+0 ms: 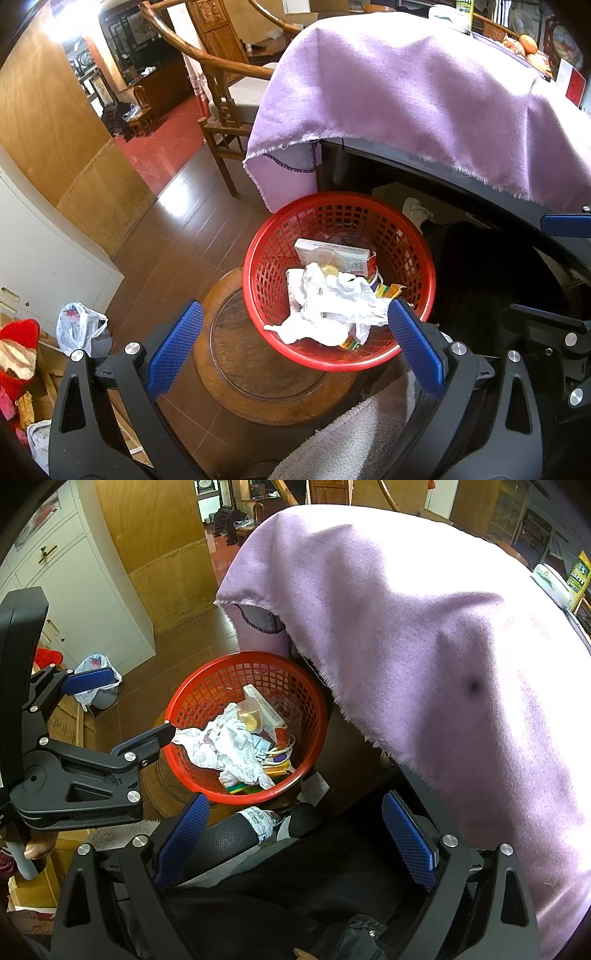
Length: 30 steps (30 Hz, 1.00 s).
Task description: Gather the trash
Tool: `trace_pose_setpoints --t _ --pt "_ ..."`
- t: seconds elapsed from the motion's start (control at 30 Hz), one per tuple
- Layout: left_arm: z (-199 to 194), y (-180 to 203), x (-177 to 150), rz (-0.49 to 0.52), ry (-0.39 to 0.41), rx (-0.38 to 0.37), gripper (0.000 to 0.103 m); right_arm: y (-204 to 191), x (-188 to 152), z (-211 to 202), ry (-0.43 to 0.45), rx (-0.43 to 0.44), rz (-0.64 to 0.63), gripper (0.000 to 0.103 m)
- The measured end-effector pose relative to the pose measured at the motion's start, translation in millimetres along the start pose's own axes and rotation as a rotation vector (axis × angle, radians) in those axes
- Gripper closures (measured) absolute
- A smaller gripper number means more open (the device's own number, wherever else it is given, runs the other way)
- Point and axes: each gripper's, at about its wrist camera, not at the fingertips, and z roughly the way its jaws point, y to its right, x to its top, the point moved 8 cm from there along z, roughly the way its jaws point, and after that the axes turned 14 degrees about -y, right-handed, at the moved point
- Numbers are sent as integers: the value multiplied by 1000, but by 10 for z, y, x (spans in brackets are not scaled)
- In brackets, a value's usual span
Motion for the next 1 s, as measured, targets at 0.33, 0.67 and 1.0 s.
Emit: trace_pose_setpoints --t 0.33,0.67,1.0 --pt "5 -7 9 -1 -1 -1 7 0 -3 -1 0 0 0 10" --pt "-9 -17 9 -1 -1 1 7 -3 -1 0 0 0 0 10" --pt "-9 -15 7 0 -1 2 7 -4 0 2 1 0 1 10"
